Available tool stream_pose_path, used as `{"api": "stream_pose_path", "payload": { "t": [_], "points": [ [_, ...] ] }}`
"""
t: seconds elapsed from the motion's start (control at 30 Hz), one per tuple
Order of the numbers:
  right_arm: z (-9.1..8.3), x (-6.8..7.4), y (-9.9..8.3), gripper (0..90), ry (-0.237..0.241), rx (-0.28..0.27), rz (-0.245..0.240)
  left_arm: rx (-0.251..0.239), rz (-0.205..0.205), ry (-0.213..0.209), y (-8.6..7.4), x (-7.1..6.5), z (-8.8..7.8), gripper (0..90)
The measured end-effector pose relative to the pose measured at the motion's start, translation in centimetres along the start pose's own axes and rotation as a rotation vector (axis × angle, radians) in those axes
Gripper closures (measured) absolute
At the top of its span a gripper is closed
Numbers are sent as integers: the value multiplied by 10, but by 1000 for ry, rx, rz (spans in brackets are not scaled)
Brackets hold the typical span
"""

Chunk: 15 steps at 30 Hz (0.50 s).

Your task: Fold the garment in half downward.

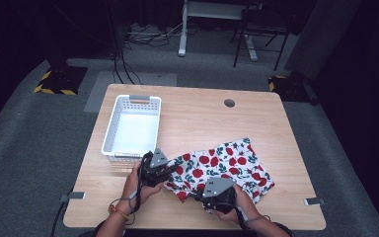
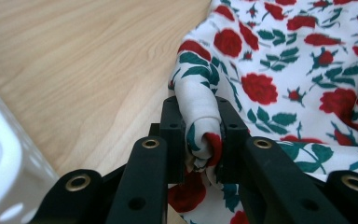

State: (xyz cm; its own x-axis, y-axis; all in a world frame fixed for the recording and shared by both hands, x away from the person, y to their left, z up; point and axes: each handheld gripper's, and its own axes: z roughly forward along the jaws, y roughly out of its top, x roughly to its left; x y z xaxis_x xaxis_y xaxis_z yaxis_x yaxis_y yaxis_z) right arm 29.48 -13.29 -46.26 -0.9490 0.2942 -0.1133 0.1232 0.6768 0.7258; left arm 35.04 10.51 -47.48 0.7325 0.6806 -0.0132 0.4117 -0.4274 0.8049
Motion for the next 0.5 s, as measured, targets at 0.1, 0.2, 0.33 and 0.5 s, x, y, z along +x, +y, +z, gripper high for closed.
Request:
{"api": "stream_pose_path", "payload": {
  "t": [0.1,0.2,0.33,0.5],
  "points": [
    [-7,-5,-1,868,-16,-20,19,-18,11,8,12,-3,2,769],
    [-16,-10,-1,868,-32,-40,39,-32,27,18,25,-5,4,769],
    [-37,-22,-2,868,-73,-97,93,-62,56,33,59,-11,10,769],
    [-64,-35,-8,867,-96,-156,162,-57,108,25,92,-22,23,768]
  ]
}}
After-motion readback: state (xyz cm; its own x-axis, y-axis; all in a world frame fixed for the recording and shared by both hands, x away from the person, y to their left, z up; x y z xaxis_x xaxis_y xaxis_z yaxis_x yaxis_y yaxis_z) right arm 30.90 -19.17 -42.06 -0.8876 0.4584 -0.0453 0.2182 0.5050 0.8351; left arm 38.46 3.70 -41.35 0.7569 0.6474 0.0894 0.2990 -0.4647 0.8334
